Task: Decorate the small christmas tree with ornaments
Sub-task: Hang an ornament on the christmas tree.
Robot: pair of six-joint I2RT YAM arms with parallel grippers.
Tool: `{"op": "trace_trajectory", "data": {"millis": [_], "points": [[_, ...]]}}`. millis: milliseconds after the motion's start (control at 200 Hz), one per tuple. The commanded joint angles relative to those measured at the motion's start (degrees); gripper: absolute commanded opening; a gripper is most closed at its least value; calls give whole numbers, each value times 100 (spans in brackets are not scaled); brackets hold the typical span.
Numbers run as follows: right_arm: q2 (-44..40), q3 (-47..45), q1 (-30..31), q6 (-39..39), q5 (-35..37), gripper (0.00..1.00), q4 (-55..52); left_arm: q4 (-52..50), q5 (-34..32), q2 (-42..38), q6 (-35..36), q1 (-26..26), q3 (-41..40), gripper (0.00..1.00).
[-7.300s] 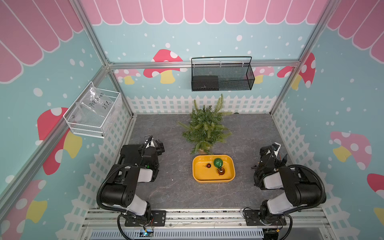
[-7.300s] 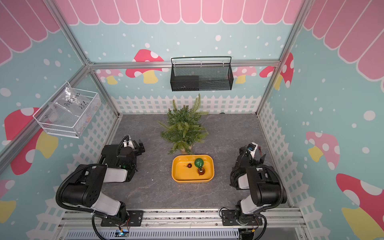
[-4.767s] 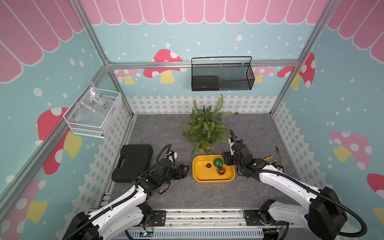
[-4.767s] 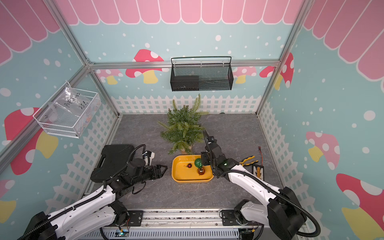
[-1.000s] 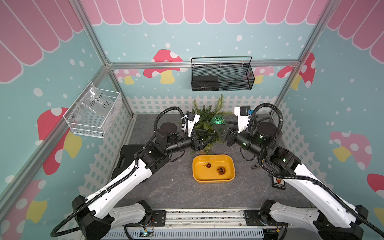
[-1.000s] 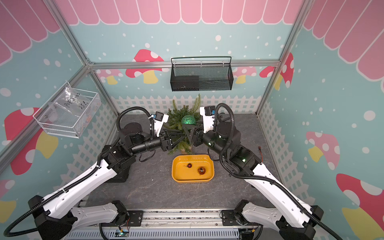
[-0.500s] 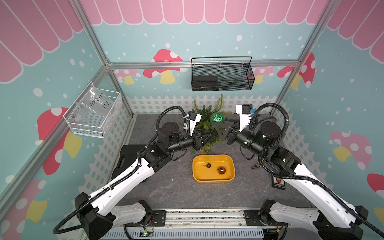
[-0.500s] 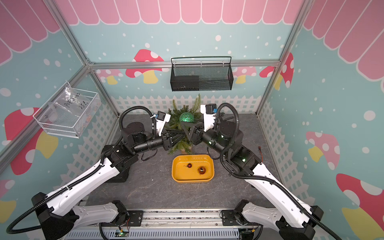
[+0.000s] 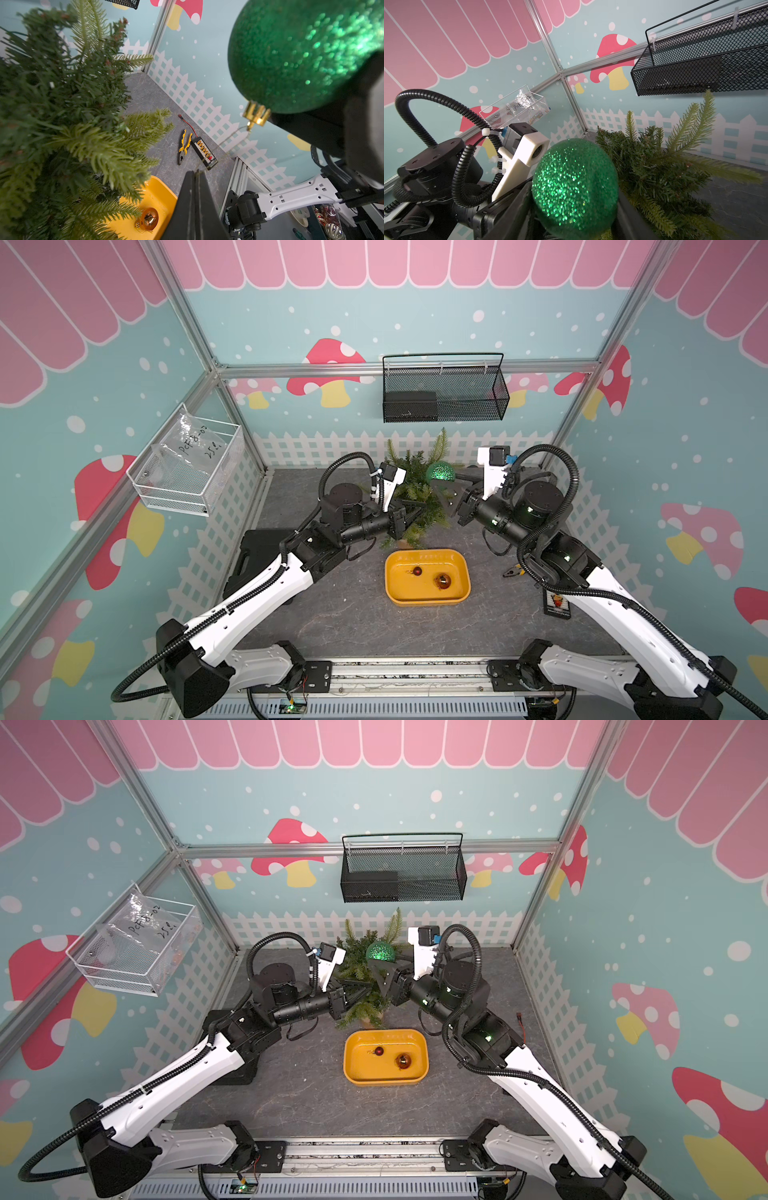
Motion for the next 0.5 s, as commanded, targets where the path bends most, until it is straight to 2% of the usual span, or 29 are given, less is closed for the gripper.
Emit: {"op": "trace_trajectory", "data": {"millis": [0,495], "points": [[-85,-93,-91,71,-109,51,357,95,-145,6,125,-3,111,0],[301,-75,-315,201,-408,51,442,-6,-257,337,159,31,476,0]]}}
